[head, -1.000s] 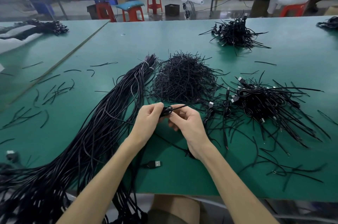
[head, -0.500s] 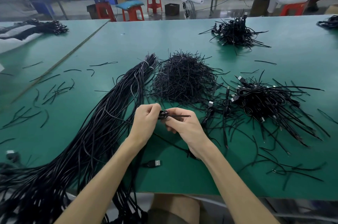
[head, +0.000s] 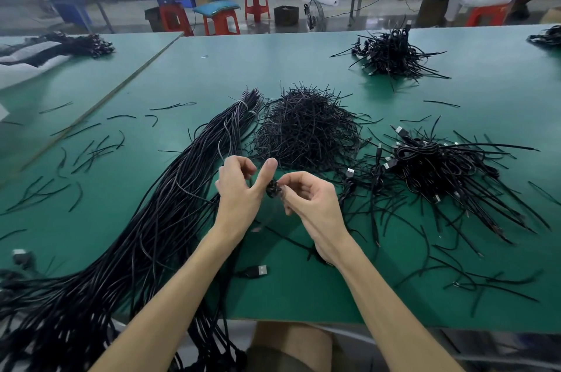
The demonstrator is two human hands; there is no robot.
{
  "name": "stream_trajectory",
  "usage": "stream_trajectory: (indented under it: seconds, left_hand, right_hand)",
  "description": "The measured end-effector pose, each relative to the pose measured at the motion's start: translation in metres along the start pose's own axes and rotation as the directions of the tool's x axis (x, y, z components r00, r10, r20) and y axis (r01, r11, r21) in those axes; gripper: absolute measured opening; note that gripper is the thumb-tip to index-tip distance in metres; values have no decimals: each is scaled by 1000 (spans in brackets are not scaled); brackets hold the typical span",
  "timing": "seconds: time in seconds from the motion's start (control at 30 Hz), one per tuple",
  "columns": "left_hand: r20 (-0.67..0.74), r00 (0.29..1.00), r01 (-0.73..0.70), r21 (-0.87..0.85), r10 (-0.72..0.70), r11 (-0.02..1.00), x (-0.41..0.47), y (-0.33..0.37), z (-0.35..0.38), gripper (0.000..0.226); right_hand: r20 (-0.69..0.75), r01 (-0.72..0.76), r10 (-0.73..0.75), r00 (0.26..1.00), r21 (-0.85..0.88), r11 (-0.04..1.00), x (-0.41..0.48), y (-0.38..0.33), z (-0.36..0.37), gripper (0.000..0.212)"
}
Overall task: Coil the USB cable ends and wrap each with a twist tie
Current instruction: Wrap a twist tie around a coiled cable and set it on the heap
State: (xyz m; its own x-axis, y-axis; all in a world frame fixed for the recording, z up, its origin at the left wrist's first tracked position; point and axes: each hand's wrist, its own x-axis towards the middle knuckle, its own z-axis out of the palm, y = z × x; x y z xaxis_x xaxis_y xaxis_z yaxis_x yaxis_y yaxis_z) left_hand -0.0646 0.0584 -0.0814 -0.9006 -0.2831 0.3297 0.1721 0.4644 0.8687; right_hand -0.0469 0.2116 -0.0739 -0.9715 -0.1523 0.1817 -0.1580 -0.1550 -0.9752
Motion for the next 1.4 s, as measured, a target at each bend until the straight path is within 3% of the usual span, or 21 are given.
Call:
stream_trajectory:
  seconds: [0.07, 0.2, 0.3, 0.4, 0.53, 0.63, 0.73, 0.8, 0.93, 1.07, 1.17, 1.3, 1.37, 1.4]
  left_hand:
    - [39, 999, 29, -77, -26, 997, 0, 2, 0, 59]
    - [210, 977, 55, -38, -46, 998, -4, 5, -1, 78]
    - [224, 974, 70, -111, -44, 991, -5, 9, -3, 90]
    - [272, 962, 53, -176, -3, 983, -9, 15, -4, 75]
    - [392, 920, 77, -165, -6, 983, -5, 18, -11, 24]
    - [480, 877, 91, -211, 22, 973, 0, 22, -18, 23]
    - [448, 888, -10, -202, 101, 979, 1, 32, -24, 28]
    - [406, 896, -128, -153, 181, 980, -1, 39, -27, 30]
    - [305, 871, -389, -48, 385, 920, -7, 47, -31, 34]
    - [222, 868, -467, 60, 444, 882, -10, 48, -33, 41]
    - [344, 885, -307, -78, 315, 948, -11, 48, -39, 39]
    - [474, 880, 123, -296, 34, 947, -7, 51, -53, 33]
    - [457, 889, 147, -229, -27, 962, -6, 50, -53, 15]
    - [432, 901, 126, -163, -44, 979, -7, 48, -52, 19]
  right_hand:
    - [-14, 15, -15, 1000, -15, 1000, 0, 0, 0, 9]
    - [-28, 24, -24, 999, 0, 1000, -1, 0, 0, 9]
    - [-29, 32, -35, 999, -79, 996, 0, 2, 0, 10]
    - [-59, 47, -57, 997, -153, 987, 1, 5, -2, 9]
    - [-146, -14, -4, 989, -118, 993, 2, 8, -4, 5]
    - [-153, -56, 47, 987, -50, 997, 3, 8, -5, 6]
    - [-119, -78, 79, 990, 16, 997, 3, 7, -4, 4]
    - [-69, -116, 128, 989, 148, 982, 3, 4, -3, 2]
    - [118, -249, 220, 968, 519, 818, 4, -7, -4, 16]
    - [156, -307, 271, 950, 629, 714, 5, -13, -7, 24]
    - [167, -316, 276, 947, 649, 692, 4, -15, -7, 22]
    - [174, -301, 246, 954, 588, 751, 4, -12, -5, 24]
    - [175, -289, 230, 957, 537, 792, 3, -11, -3, 25]
    - [175, -285, 226, 958, 520, 805, 3, -11, -3, 25]
